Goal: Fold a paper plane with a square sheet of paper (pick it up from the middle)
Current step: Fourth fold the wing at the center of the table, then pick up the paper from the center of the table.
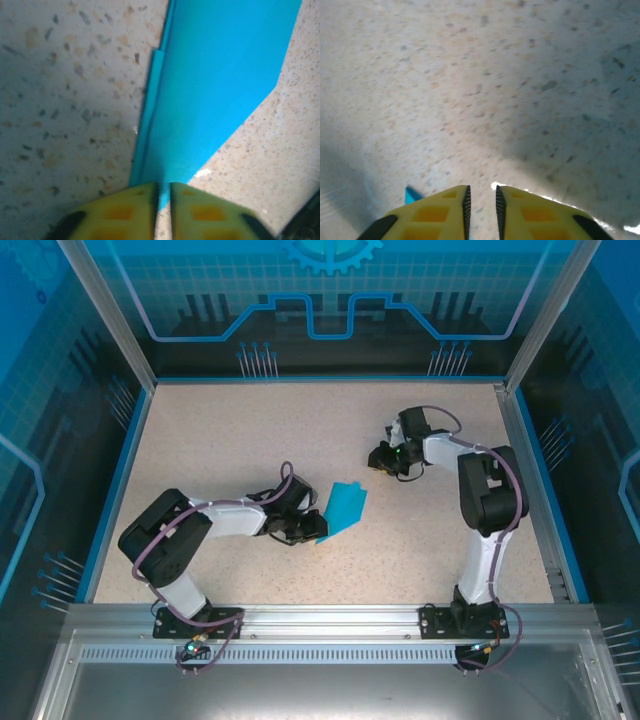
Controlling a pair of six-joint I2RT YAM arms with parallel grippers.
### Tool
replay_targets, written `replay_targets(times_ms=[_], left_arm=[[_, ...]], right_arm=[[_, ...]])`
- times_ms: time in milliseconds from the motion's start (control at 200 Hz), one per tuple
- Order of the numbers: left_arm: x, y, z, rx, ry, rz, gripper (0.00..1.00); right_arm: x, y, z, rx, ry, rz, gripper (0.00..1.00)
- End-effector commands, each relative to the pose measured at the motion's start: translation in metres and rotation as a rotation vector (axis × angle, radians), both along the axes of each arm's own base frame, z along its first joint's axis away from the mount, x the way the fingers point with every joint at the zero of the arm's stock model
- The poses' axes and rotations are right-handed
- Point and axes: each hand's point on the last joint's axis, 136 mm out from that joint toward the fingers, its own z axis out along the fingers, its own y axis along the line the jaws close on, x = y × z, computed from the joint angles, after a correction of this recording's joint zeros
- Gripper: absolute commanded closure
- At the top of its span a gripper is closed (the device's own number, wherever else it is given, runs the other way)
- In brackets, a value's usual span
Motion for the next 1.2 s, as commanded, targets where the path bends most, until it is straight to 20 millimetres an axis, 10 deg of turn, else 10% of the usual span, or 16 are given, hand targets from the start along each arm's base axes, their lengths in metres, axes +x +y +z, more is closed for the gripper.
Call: replay_targets(times_ms=[0,210,585,1196], left_arm=[[-0.001,0.005,0.025,0.036,-0.018,-0.01,0.66],[0.028,0.026,0.067,0.102,-0.179,0.085,0.41],[0.057,0.069,0.054,0.175,-0.199,0.242,0.02],[0.058,0.077,0.044,0.116,-0.115,0.282,0.02]], right_arm=[[-0.025,0.006,0.031,0.001,-0.029,-0.002,0.61],[-0.08,0.03,0.028,0.075,0.031,-0.031,0.39],[-0.104,0.077,0.0,0.106,0.111,-0.045,0.43],[-0.097,0.106,-0.01,0.172,0.11,-0.011,0.56]])
